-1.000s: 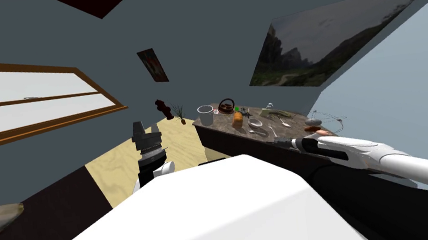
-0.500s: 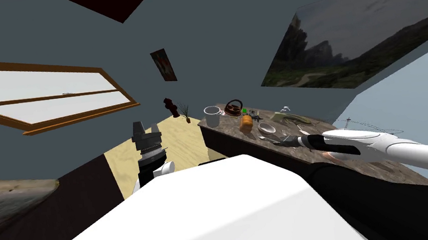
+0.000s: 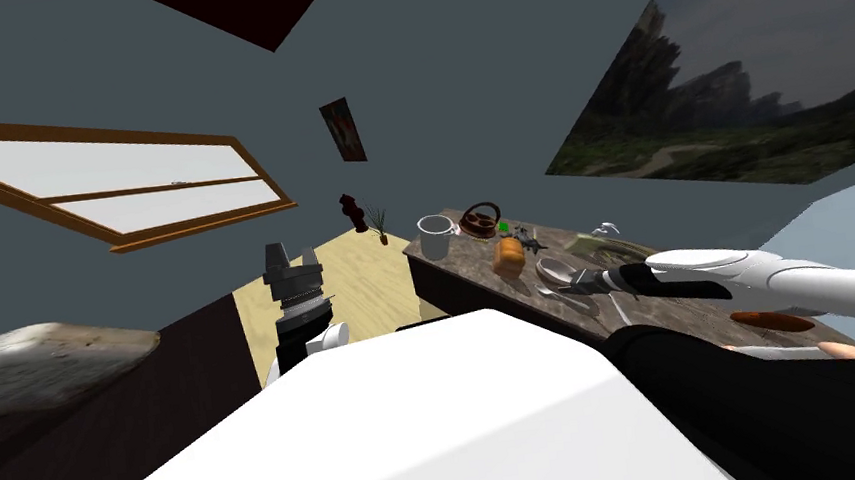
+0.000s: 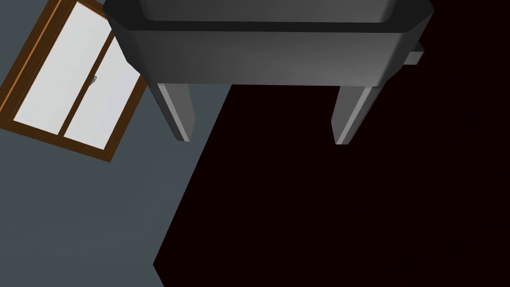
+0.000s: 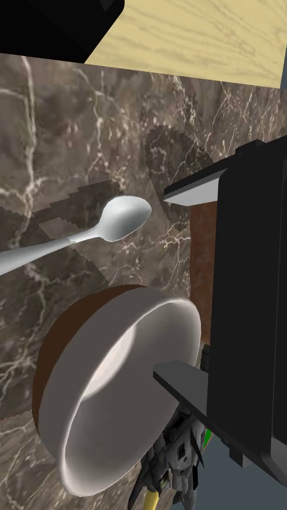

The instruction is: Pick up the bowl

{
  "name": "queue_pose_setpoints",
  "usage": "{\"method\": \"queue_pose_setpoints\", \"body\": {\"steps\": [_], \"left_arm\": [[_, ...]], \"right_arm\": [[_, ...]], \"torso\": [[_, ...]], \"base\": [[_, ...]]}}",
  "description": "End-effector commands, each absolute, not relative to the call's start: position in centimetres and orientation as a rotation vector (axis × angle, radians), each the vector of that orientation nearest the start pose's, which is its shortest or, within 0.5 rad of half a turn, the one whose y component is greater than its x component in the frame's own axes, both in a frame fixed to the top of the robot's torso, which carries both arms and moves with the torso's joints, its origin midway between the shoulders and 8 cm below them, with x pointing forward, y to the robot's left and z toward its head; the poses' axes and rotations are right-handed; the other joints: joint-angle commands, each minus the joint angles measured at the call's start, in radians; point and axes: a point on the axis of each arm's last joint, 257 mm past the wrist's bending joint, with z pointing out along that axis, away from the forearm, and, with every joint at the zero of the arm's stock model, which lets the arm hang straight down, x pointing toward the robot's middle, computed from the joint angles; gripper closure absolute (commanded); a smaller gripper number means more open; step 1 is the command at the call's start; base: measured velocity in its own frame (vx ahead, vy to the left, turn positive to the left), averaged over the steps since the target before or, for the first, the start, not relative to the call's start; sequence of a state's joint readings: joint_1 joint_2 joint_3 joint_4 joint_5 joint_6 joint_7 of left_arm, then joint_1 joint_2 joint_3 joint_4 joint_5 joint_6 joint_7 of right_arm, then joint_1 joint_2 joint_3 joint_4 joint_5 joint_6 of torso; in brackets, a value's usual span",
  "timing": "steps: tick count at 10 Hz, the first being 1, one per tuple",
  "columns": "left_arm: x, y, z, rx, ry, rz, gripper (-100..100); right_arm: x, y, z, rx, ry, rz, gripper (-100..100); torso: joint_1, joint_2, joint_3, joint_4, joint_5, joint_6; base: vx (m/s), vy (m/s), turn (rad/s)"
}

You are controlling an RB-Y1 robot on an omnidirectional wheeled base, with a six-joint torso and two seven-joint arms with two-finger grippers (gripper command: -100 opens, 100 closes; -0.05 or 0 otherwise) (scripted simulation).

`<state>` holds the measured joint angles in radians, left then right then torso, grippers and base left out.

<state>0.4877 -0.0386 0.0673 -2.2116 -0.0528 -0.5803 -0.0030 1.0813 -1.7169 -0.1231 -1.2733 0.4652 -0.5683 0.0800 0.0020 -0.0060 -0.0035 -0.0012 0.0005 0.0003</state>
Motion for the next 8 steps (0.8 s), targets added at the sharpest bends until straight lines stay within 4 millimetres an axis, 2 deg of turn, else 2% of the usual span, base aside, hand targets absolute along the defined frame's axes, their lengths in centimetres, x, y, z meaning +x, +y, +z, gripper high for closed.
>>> {"method": "queue_pose_setpoints", "body": {"steps": [1, 3, 4, 5, 8], "left_arm": [[34.1, 29.7, 1.3, -0.625, 0.595, -1.209, 0], [34.1, 29.7, 1.3, -0.625, 0.595, -1.209, 0], [34.1, 29.7, 1.3, -0.625, 0.595, -1.209, 0], [34.1, 29.7, 1.3, -0.624, 0.595, -1.209, 0], [34.1, 29.7, 1.3, -0.625, 0.595, -1.209, 0]], "right_arm": [[18.1, -68.8, -26.4, -0.633, 2.706, -0.252, -100], [18.0, -69.1, -26.3, -0.649, 2.716, -0.260, -100], [18.0, -69.1, -26.2, -0.652, 2.717, -0.261, 0], [16.6, -69.2, -27.2, -0.632, 2.724, -0.264, -100], [14.5, -69.1, -28.7, -0.603, 2.733, -0.267, -100]], "torso": [[0.000, 0.000, 0.000, 0.000, 0.000, 0.000], [-0.001, 0.003, 0.002, 0.001, 0.000, 0.001], [-0.001, 0.005, 0.003, 0.001, 0.000, 0.001], [-0.001, 0.007, 0.004, 0.002, 0.000, 0.001], [-0.002, 0.006, 0.003, 0.001, -0.001, 0.001]], "base": [[0.074, -0.001, 0.050], [0.050, -0.004, 0.047], [0.007, -0.001, -0.002], [0.032, -0.011, 0.110], [0.049, -0.023, 0.083]]}}
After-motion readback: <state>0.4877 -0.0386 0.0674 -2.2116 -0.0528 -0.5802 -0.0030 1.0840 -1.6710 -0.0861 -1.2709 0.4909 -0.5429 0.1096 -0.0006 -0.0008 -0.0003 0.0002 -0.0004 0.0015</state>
